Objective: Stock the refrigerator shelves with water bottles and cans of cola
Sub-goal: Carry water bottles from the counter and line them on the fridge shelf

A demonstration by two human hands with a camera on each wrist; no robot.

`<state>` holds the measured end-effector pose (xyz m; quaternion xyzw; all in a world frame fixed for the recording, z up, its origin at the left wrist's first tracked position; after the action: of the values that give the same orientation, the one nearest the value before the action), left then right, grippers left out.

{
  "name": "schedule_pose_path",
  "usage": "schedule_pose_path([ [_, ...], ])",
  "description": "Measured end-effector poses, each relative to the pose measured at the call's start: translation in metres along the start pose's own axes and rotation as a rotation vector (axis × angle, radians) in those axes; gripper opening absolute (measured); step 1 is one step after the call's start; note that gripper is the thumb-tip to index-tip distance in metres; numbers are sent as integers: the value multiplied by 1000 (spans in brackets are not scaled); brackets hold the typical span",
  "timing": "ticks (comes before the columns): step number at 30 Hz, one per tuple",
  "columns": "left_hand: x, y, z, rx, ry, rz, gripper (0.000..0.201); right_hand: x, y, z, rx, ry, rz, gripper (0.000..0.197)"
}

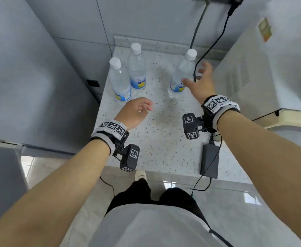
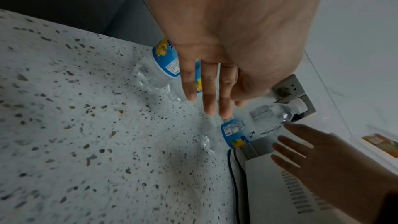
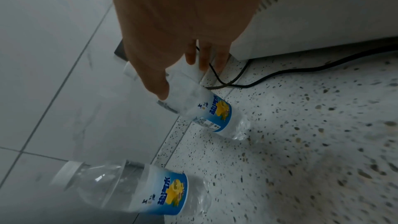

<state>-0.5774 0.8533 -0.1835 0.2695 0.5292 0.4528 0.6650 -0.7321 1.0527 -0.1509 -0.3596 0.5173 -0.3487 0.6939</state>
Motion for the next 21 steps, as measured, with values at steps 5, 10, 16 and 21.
schedule_pose_path([
  [5,-15,-20,1,-117,-8,-5,29,28,5,-24,-35,-89,-45,76],
  [10,-38,-41,25,-221,14,-41,24,41,5,-38,-56,-35,-201,39],
  [16,-50,-64,49,-277,107,-83,30,44,4,-27,11,-32,-335,47],
  [21,-65,-68,43,-294,202,-24,44,51,-12,12,-14,-187,-365,44],
])
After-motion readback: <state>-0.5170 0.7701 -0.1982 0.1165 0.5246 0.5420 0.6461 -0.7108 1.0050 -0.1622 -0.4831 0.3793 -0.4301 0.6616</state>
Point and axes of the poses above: each hand's wrist, its own z-axis away from the middle knuckle, its own x-axis out of the palm, y = z × x, the point moved 2 cm from there along -z, towards the middle knuckle, and after that the axes turned 1 degree about -z, right-handed, at the moved point
